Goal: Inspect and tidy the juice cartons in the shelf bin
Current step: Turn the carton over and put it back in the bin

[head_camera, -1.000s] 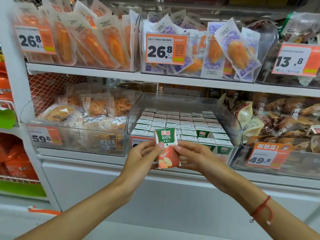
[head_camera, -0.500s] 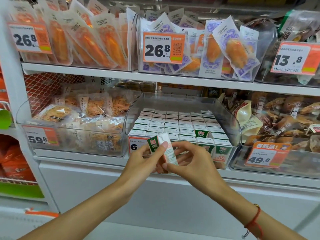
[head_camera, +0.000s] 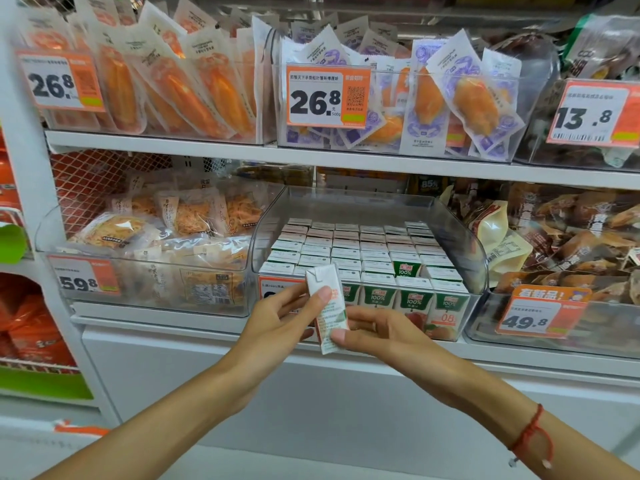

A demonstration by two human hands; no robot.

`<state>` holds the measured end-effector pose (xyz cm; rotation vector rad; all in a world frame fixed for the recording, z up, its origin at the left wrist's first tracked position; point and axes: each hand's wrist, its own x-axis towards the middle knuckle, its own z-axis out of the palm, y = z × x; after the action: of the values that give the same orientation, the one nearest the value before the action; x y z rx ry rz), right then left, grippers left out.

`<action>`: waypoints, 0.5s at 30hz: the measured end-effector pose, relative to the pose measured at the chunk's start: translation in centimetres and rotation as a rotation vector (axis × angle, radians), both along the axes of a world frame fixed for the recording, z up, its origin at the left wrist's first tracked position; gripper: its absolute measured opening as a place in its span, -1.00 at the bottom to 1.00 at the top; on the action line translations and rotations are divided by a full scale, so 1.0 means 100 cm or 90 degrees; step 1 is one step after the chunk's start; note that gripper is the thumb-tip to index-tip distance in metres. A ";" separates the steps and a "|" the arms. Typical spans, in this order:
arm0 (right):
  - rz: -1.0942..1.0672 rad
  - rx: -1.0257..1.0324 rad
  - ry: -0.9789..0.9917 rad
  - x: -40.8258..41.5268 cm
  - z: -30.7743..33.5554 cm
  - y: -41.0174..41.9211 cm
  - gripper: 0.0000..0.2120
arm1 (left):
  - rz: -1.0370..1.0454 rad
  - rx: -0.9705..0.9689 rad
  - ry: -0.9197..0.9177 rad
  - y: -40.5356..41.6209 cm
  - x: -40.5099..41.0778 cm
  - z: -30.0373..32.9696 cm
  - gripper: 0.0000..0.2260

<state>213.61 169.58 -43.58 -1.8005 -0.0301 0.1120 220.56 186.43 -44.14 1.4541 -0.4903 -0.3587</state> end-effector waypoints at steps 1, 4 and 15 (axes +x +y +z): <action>-0.028 -0.012 -0.014 0.001 -0.001 0.001 -0.63 | 0.011 0.005 -0.018 0.001 0.000 0.000 -0.60; -0.121 -0.087 -0.070 0.002 -0.004 0.002 -0.65 | 0.045 0.015 -0.068 0.002 0.001 0.000 -0.72; -0.213 -0.301 -0.159 0.002 -0.008 0.000 -0.50 | 0.056 0.016 -0.059 -0.004 0.003 -0.008 -0.85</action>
<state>213.81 169.60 -44.43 -2.2537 0.1301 -0.3742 220.90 186.06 -44.99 1.5165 -0.4958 -0.2286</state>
